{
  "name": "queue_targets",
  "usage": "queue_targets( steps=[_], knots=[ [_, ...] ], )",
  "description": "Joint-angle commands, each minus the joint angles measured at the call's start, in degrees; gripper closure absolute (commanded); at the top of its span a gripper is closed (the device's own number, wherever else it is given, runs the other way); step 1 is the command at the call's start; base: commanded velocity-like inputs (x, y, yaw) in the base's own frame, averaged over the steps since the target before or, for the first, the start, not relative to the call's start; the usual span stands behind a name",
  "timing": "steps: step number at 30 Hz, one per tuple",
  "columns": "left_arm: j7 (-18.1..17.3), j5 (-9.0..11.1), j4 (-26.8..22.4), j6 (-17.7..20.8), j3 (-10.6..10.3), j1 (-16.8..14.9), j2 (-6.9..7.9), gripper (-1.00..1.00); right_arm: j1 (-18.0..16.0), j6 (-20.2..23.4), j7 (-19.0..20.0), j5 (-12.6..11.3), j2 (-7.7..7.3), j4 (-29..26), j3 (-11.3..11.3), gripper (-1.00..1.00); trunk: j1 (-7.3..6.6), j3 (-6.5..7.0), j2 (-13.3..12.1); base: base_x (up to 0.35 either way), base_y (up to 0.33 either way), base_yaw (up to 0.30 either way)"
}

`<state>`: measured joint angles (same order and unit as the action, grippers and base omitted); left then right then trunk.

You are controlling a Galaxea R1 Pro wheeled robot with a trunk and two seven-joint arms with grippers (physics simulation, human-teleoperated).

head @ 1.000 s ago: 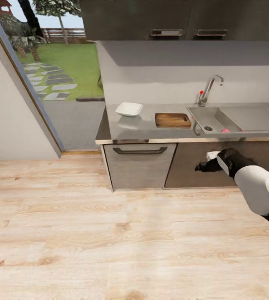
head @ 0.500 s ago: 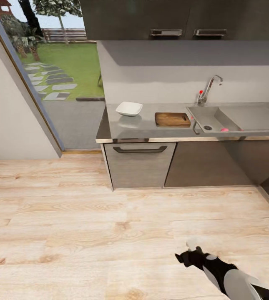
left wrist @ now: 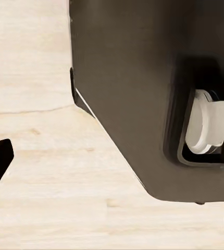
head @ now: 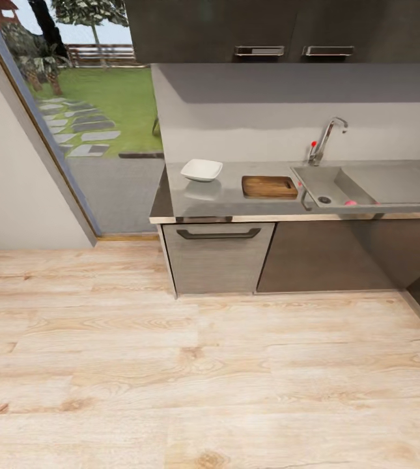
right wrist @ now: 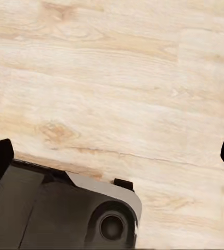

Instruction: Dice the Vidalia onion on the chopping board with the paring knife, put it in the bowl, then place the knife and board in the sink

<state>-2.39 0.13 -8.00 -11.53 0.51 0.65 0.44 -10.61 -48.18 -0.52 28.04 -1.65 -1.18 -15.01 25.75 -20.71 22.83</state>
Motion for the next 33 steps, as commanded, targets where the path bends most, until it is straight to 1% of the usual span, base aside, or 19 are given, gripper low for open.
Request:
queue_targets(
  steps=[1, 3, 4, 5, 6, 7, 8, 10, 12, 14, 19, 26, 33],
  knots=[
    [-0.1, 0.0, -3.0, 0.0, 0.1, 0.1, 0.1, -1.0, 0.3, -0.9, -5.3, 0.5, 0.48, 0.0, -0.5, -1.0, 0.03, -0.08, 0.1, 0.0, 0.0, 0.0],
    [0.0, 0.0, -6.1, 0.0, 0.1, 0.1, 0.16, -1.0, 0.5, -1.2, -10.7, 0.3, 1.25, -0.2, -0.6, -1.0, 0.03, -0.08, 0.1, 0.0, 0.0, 0.0],
    [0.2, 0.0, -9.1, 0.0, 0.1, 0.1, 0.21, -1.0, 0.6, -1.4, -15.9, 0.2, 2.35, -0.7, -0.7, -1.0, 0.03, -0.08, 0.1, 0.0, 0.0, 0.0],
    [0.6, 0.0, -11.9, 0.0, 0.1, 0.1, 0.24, -1.0, 0.7, -1.6, -20.4, 0.2, 3.63, -1.8, -0.7, -1.0, 0.03, -0.08, 0.1, 0.0, 0.0, 0.0],
    [1.0, 0.0, -13.0, 0.0, 0.1, 0.1, 0.27, -1.0, 0.7, -1.6, -22.1, 0.2, 4.25, -2.5, -0.7, -1.0, 0.03, -0.08, 0.1, 0.0, 0.0, 0.0],
    [1.9, 0.0, -14.8, 0.0, 0.1, 0.1, 0.3, -1.0, 0.8, -1.7, -24.4, 0.2, 5.38, -4.2, -0.7, -1.0, 0.03, -0.08, 0.1, 0.0, 0.0, 0.0],
    [2.5, 0.0, -15.5, 0.0, 0.1, 0.1, 0.32, -1.0, 0.8, -1.7, -25.2, 0.2, 5.84, -5.1, -0.7, -1.0, 0.03, -0.08, 0.1, 0.0, 0.0, 0.0],
    [4.8, 0.1, -16.8, -0.1, 0.1, 0.1, 0.43, -1.0, 0.8, -1.7, -26.9, 0.2, 6.97, -7.4, -0.6, -1.0, 0.03, -0.08, 0.1, 0.0, 0.0, 0.0],
    [5.8, 0.2, -16.9, -0.1, 0.1, 0.1, 0.64, -1.0, 0.8, -1.8, -26.9, 0.2, 7.39, -8.1, -0.5, -1.0, 0.03, -0.08, 0.1, 0.0, 0.0, 0.0],
    [6.4, 0.2, -16.9, -0.2, 0.0, 0.1, 1.06, -1.0, 0.8, -1.8, -26.0, 0.2, 7.67, -8.5, -0.4, -1.0, 0.03, -0.08, 0.1, 0.0, 0.0, 0.0],
    [6.8, 0.2, -16.7, -0.2, 0.0, 0.1, 1.57, -1.0, 0.9, -1.7, -24.1, 0.1, 7.53, -8.0, -0.6, -1.0, 0.03, -0.08, 0.1, 0.0, 0.0, 0.0],
    [6.9, 0.2, -15.9, -0.3, -0.1, 0.1, 1.66, -1.0, 0.9, -1.8, -23.8, 0.0, 7.85, -7.9, -0.5, -1.0, 0.03, -0.03, 0.1, 0.0, 0.0, 0.0],
    [6.9, 0.2, -15.7, -0.3, -0.1, 0.1, 1.67, -1.0, 0.9, -2.0, -23.8, 0.0, 7.87, -7.9, -0.5, -1.0, 0.03, 0.52, 0.1, 0.0, 0.0, 0.0]
  ],
)
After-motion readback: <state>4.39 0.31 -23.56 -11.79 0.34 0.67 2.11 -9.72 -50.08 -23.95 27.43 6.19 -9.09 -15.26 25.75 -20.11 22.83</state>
